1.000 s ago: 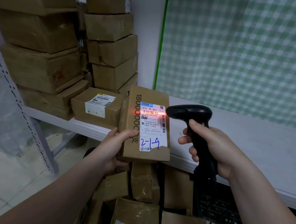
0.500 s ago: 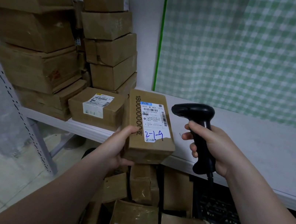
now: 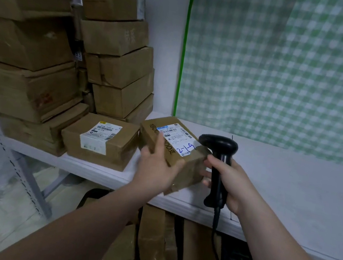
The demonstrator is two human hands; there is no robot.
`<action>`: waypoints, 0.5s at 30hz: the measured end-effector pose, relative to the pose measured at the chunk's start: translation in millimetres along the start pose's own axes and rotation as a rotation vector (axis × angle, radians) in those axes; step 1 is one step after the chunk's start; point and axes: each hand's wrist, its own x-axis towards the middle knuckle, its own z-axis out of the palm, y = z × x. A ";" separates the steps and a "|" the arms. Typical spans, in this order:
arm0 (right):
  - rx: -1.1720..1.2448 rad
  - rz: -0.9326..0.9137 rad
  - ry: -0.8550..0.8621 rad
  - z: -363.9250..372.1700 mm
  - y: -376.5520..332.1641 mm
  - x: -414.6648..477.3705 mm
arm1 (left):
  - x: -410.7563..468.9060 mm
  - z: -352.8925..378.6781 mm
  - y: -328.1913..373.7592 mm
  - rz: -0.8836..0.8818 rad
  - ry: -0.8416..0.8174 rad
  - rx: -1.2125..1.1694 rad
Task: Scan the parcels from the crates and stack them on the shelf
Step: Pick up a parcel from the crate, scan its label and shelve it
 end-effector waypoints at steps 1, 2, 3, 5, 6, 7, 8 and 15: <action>0.014 -0.006 -0.002 -0.2 -1.5 7.2 | 2.4 1.2 2.2 0.105 0.025 0.168; 0.024 -0.010 -0.004 -0.6 -3.4 14.1 | 5.5 1.4 5.3 0.184 0.029 0.258; 0.034 -0.009 -0.006 -1.1 -5.3 20.9 | 9.6 1.3 9.6 0.237 0.024 0.308; 0.048 0.001 0.006 -3.0 -8.5 34.7 | 28.1 3.6 12.7 0.311 0.007 0.370; 0.049 0.004 0.020 -4.2 -9.8 41.6 | 38.5 3.3 15.8 0.332 0.005 0.408; 0.049 0.005 0.031 -5.4 -10.7 48.1 | 50.2 2.9 17.8 0.338 -0.002 0.454; 0.045 0.004 0.040 -6.8 -11.2 54.4 | 61.1 1.3 20.2 0.342 0.007 0.509; 0.005 0.031 0.057 -12.7 -7.9 90.7 | 126.9 -18.5 21.8 0.284 0.134 0.926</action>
